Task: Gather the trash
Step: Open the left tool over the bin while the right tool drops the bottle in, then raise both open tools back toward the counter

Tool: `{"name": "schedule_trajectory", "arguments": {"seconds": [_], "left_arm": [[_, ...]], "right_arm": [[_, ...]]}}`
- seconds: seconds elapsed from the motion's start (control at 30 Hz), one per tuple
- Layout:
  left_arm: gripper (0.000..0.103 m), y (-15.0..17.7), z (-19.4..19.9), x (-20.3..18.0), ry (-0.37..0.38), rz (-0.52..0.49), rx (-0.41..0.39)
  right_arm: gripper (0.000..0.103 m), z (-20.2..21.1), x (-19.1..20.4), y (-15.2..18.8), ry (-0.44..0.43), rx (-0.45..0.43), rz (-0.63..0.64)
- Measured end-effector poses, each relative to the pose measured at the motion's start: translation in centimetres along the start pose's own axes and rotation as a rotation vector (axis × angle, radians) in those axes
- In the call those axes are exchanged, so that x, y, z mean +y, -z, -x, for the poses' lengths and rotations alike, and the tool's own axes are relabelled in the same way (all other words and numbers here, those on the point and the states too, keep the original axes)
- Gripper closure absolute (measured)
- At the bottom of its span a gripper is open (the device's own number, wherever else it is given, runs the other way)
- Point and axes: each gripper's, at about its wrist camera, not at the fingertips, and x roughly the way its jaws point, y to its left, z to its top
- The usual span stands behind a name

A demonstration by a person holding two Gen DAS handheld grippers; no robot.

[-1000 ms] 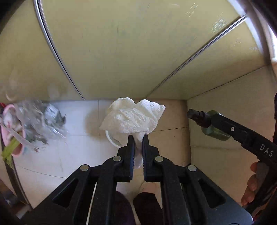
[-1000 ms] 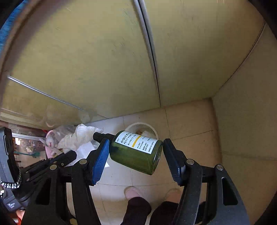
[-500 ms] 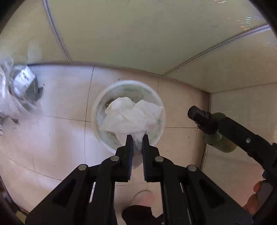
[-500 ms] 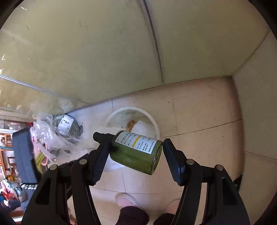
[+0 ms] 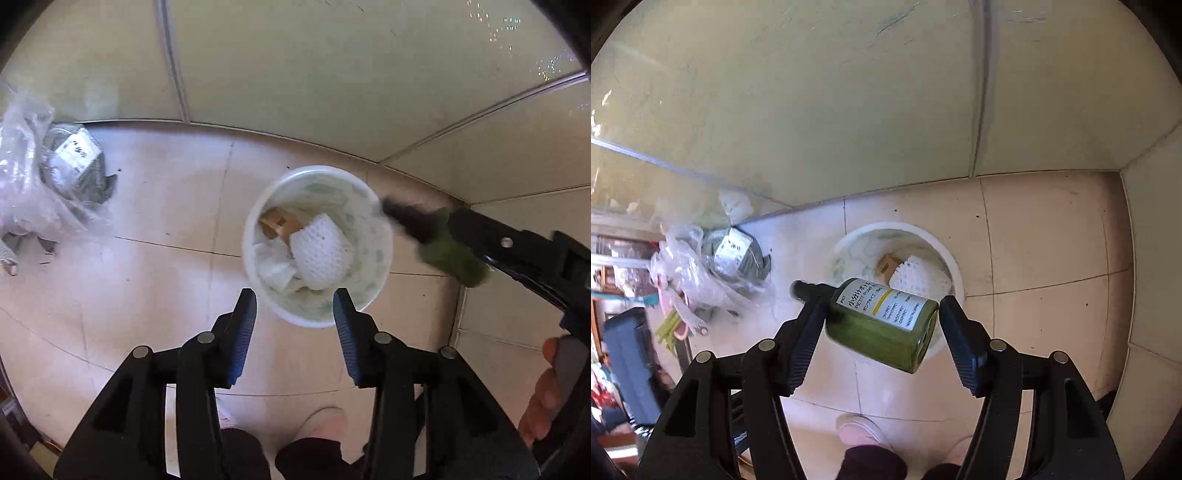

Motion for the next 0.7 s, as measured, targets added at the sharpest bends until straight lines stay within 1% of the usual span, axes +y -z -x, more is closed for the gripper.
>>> {"name": "schedule_trajectory", "arguments": {"seconds": [0.13, 0.23, 0.33, 0.4, 0.5, 0.57, 0.7], "left_arm": [[0.061, 0.2, 1.4, 0.8, -0.013, 0.005, -0.022], [0.061, 0.2, 3.1, 0.9, -0.018, 0.007, -0.037], [0.061, 0.1, 5.6, 0.5, -0.017, -0.001, -0.054], [0.061, -0.1, 8.1, -0.3, -0.020, -0.015, -0.066], [0.061, -0.6, 12.4, -1.6, -0.018, -0.034, -0.093], [0.061, -0.9, 16.1, -2.5, -0.012, -0.049, -0.117], [0.061, -1.4, 25.1, -5.0, -0.010, -0.088, -0.181]], "right_arm": [[0.041, -0.9, 1.3, -0.1, -0.005, 0.016, 0.015], [0.041, -0.1, 2.0, 0.0, -0.001, 0.014, 0.025], [0.041, 2.0, 2.7, 0.1, 0.005, 0.002, 0.026], [0.041, 4.2, 3.3, 0.0, 0.016, -0.007, 0.032], [0.041, 9.2, 4.4, -0.1, 0.037, -0.040, 0.044], [0.041, 13.0, 5.3, -0.3, 0.048, -0.067, 0.055], [0.041, 21.3, 7.5, -0.5, 0.076, -0.140, 0.079]]}}
